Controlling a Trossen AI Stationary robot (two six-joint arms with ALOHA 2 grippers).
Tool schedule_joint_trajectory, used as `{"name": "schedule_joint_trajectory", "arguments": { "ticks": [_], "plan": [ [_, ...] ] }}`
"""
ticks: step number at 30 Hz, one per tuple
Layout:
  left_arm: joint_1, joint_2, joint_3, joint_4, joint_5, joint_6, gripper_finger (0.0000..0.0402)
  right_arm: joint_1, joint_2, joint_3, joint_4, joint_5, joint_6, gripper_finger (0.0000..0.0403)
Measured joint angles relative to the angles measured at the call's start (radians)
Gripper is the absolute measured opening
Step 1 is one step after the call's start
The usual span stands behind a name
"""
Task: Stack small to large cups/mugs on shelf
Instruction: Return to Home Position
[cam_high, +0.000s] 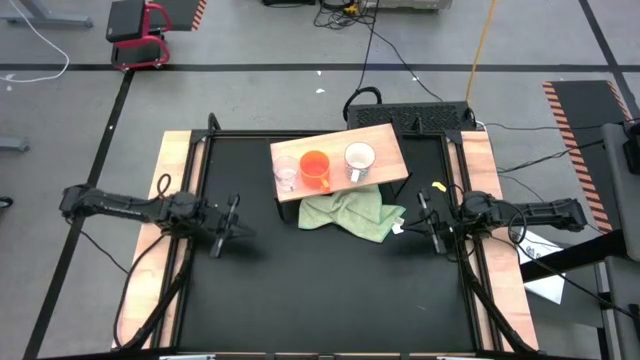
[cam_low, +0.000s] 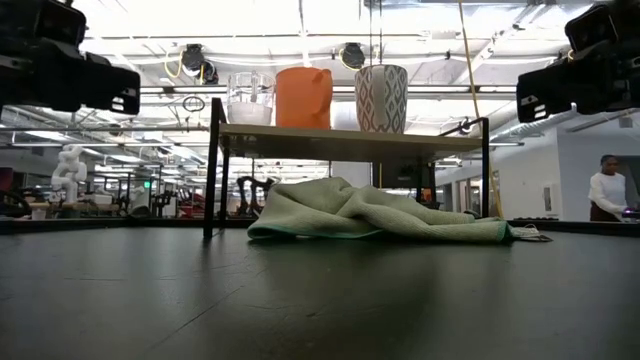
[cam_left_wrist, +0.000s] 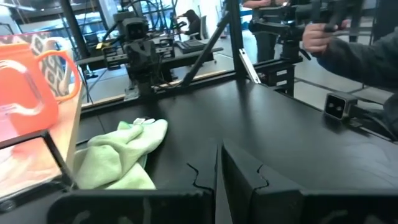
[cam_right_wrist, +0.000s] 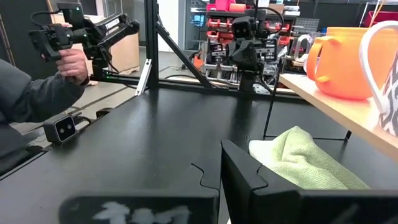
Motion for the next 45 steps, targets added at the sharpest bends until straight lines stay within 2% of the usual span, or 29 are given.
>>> {"name": "schedule_joint_trajectory", "arguments": {
  "ticks": [8,19,45],
  "plan": [
    [-0.059,0.000,0.000,-0.005,-0.088,0.044,0.0026,0.000,0.000,-0.001,-0.006,0.000,-0.017,0.0000],
    [-0.060,0.000,0.000,-0.005,-0.098,-0.054,0.0026,0.000,0.000,-0.001,-0.004,0.000,-0.047,0.0000],
    [-0.060,0.000,0.000,-0.026,-0.098,-0.028,0.0026,0.000,0.001,-0.002,-0.004,0.000,-0.044,0.0000]
  ]
}}
